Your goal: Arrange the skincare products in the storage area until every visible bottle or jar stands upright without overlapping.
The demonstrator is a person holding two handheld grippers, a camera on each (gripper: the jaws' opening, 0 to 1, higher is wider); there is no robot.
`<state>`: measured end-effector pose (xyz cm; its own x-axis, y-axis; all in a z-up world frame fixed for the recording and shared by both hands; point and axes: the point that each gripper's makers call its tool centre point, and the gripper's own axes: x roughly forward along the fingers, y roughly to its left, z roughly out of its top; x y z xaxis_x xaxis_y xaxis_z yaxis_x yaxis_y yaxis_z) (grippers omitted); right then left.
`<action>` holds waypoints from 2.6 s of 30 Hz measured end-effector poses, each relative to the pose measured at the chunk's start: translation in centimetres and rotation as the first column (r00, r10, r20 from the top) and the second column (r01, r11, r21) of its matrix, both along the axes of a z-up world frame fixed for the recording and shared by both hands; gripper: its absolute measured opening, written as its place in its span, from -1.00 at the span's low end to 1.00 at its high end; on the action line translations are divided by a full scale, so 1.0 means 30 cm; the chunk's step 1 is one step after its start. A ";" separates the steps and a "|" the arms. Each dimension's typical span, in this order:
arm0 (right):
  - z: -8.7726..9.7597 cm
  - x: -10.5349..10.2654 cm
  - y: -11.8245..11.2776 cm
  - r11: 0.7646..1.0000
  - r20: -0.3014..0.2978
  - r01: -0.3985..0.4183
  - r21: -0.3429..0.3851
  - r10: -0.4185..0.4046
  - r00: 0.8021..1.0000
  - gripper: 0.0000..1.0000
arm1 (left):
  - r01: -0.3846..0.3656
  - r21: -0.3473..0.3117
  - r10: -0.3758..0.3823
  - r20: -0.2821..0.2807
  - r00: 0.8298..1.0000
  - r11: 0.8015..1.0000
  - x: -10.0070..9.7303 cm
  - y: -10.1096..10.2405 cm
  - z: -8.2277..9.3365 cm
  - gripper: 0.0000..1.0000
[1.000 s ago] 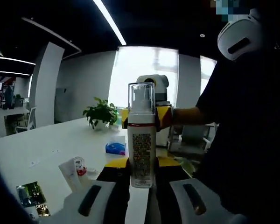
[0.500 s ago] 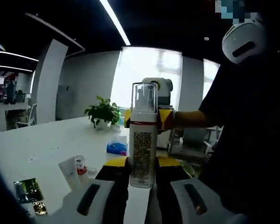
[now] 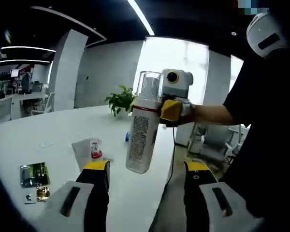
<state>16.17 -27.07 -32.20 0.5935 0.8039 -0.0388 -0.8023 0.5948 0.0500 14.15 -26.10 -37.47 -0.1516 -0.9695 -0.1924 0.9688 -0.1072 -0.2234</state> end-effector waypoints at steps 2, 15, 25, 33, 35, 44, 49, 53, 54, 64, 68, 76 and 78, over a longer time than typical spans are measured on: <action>-0.029 0.008 -0.010 1.000 -0.003 0.006 -0.008 -0.006 1.000 -0.80 | -0.037 -0.012 0.037 -0.006 0.999 0.999 0.022 0.012 -0.005 0.31; -0.250 0.079 -0.079 0.997 -0.056 0.060 -0.045 -0.063 0.996 -0.80 | -0.195 -0.029 0.195 -0.003 0.981 0.980 0.117 0.074 -0.045 0.92; -0.425 0.146 -0.122 0.989 -0.089 0.099 -0.106 -0.109 0.990 -0.80 | -0.233 0.020 0.233 -0.035 0.972 0.972 0.153 0.096 -0.139 0.98; -0.538 0.197 -0.159 0.987 -0.102 0.133 -0.087 -0.141 0.985 -0.80 | -0.252 0.045 0.254 -0.043 0.966 0.967 0.163 0.108 -0.179 0.98; -0.569 0.219 -0.167 0.985 -0.106 0.154 -0.082 -0.162 0.981 -0.80 | -0.257 0.063 0.260 -0.046 0.964 0.964 0.166 0.116 -0.204 0.98; -0.655 0.252 -0.174 0.981 -0.107 0.159 -0.110 -0.170 0.980 -0.80 | -0.278 0.092 0.283 -0.050 0.958 0.956 0.190 0.124 -0.239 0.98; -0.676 0.250 -0.175 0.981 -0.108 0.148 -0.125 -0.162 0.981 -0.80 | -0.277 0.104 0.283 -0.045 0.958 0.955 0.201 0.124 -0.248 0.97; -0.688 0.242 -0.179 0.981 -0.109 0.142 -0.133 -0.157 0.982 -0.79 | -0.278 0.103 0.284 -0.050 0.957 0.955 0.208 0.122 -0.251 0.96; -0.692 0.237 -0.177 0.981 -0.112 0.136 -0.135 -0.152 0.982 -0.79 | -0.278 0.102 0.285 -0.054 0.957 0.955 0.210 0.120 -0.252 0.96; -0.704 0.217 -0.167 0.981 -0.121 0.104 -0.166 -0.125 0.985 -0.77 | -0.266 0.103 0.273 -0.064 0.960 0.959 0.208 0.106 -0.265 0.95; -0.708 0.211 -0.164 0.978 -0.129 0.088 -0.188 -0.113 0.985 -0.77 | -0.261 0.105 0.268 -0.067 0.961 0.960 0.203 0.103 -0.269 0.94; -0.734 0.207 -0.162 0.963 -0.152 0.058 -0.265 -0.101 0.983 -0.76 | -0.263 0.110 0.272 -0.070 0.960 0.958 0.198 0.105 -0.272 0.94; -0.747 0.202 -0.161 0.960 -0.157 0.061 -0.274 -0.108 0.982 -0.75 | -0.264 0.111 0.273 -0.073 0.959 0.958 0.196 0.105 -0.270 0.93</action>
<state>22.24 -31.91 -54.61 0.6250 0.6977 -0.3502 -0.7421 0.6702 0.0108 20.04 -22.96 -45.55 0.0913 -0.9535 -0.2873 0.9353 0.1811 -0.3040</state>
